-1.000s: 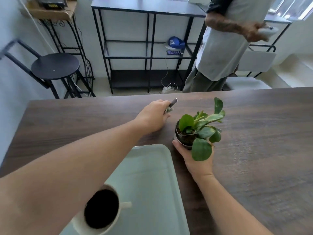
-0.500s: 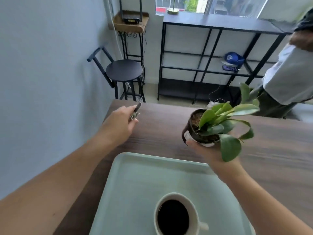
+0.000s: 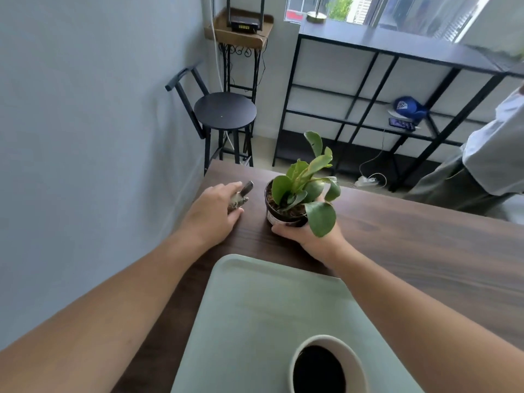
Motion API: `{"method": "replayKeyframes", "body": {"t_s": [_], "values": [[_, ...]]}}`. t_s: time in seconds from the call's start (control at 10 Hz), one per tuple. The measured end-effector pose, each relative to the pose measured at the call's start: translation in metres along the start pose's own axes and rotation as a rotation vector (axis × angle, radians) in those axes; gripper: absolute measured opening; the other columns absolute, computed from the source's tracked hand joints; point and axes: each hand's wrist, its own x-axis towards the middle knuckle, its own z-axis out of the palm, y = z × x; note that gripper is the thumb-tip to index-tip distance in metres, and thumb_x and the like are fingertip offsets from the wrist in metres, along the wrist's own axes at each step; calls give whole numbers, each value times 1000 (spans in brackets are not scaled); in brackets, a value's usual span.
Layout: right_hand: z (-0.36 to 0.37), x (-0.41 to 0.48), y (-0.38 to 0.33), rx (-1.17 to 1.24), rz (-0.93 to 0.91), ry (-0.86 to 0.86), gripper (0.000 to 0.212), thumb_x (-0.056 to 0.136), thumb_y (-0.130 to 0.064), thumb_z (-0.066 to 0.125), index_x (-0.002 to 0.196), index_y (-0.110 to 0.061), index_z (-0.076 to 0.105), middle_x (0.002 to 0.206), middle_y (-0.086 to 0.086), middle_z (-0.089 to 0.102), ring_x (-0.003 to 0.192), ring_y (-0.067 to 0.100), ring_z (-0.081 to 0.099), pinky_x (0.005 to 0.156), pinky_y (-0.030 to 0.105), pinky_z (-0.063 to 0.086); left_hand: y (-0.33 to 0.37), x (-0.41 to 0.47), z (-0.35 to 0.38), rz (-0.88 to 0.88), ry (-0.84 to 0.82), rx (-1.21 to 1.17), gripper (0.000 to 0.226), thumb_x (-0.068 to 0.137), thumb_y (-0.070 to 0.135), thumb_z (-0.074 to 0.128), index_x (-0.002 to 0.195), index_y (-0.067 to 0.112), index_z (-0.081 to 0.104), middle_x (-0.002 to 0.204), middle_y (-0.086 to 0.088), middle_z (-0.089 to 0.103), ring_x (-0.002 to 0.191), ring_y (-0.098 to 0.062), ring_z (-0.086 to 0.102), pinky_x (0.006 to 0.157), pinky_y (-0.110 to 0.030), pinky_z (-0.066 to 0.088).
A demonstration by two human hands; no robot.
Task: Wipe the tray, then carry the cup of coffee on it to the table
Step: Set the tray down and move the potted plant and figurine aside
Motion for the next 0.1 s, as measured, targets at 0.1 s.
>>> {"method": "replayKeyframes", "body": {"t_s": [0.1], "values": [[-12,-9,-4,-37,71,-52,75,54,-36,95,117,-45,56,117,-16,66,111,6,61,95,23,46,2,-3,-5,-39,-1,-17,76,85,27,73,151,14,37,129,-10,59,120,-28,54,104,-44,44]]}}
